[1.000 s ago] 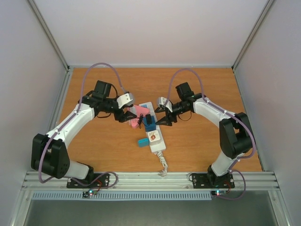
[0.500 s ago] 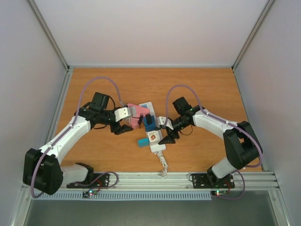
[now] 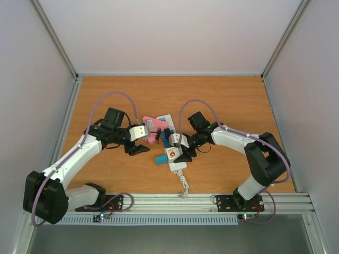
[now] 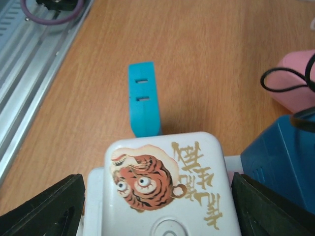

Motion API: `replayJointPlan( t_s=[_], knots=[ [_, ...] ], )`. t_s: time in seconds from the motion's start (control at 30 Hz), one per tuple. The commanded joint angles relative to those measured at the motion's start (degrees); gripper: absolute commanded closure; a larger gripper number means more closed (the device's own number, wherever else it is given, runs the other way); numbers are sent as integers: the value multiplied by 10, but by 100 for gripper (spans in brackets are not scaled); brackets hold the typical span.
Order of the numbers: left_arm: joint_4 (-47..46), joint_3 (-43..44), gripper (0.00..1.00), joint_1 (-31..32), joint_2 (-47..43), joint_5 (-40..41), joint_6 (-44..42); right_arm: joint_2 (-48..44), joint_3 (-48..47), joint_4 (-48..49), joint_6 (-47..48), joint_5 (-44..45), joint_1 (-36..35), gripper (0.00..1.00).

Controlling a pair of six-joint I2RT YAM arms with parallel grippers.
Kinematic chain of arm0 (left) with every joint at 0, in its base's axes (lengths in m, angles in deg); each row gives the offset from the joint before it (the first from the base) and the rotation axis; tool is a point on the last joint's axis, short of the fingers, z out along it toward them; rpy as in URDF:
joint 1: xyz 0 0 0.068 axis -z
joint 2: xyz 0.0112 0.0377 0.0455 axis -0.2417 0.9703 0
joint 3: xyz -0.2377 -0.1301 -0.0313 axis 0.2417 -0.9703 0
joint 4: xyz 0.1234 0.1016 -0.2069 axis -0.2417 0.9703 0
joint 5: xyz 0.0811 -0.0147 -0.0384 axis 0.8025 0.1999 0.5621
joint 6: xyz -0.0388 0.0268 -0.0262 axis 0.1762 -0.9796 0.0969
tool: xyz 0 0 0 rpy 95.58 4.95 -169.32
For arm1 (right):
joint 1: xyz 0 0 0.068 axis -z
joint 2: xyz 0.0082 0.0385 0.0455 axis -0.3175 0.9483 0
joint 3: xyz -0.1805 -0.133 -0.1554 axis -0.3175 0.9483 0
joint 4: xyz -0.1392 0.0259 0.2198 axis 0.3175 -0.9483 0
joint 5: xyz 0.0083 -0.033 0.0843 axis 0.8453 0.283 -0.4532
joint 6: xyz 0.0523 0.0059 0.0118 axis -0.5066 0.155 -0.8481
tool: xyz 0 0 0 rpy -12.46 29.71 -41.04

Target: Pull the plug off the socket

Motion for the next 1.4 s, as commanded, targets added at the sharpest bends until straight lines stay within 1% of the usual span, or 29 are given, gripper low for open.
replayJointPlan(
  t_s=[0.0,0.07,0.2,0.27,0.33,0.5,0.57,0.7,0.8,0.9,1.13,1.37],
  knots=[
    [-15,-7,28,2,-10,-3,-17,11,3,29,-10,23,-6,19],
    [-15,-7,28,2,-10,-1,-20,7,6,32,-7,29,-6,24],
    [-23,-9,28,1,-11,-3,-21,-3,27,72,-32,39,-5,45],
    [-41,-13,28,2,-11,-3,-8,1,28,94,-59,43,-5,53],
    [-59,-12,28,1,-7,-10,14,6,29,122,-85,50,-1,57],
    [-92,-6,28,1,19,-34,31,17,26,158,-124,70,24,61],
    [-102,-11,28,1,29,-34,14,17,23,158,-127,74,36,61],
    [-108,-8,29,1,64,-25,-46,10,25,146,-116,82,55,63],
    [-115,4,31,1,97,-31,-56,3,31,137,-108,85,63,64],
    [-140,11,33,4,123,-33,-48,-3,36,133,-108,86,65,66],
    [-171,9,35,44,165,-10,-64,-10,46,130,-104,89,66,67],
    [-222,-2,43,65,192,10,-45,-11,44,122,-102,90,66,68]
  ],
)
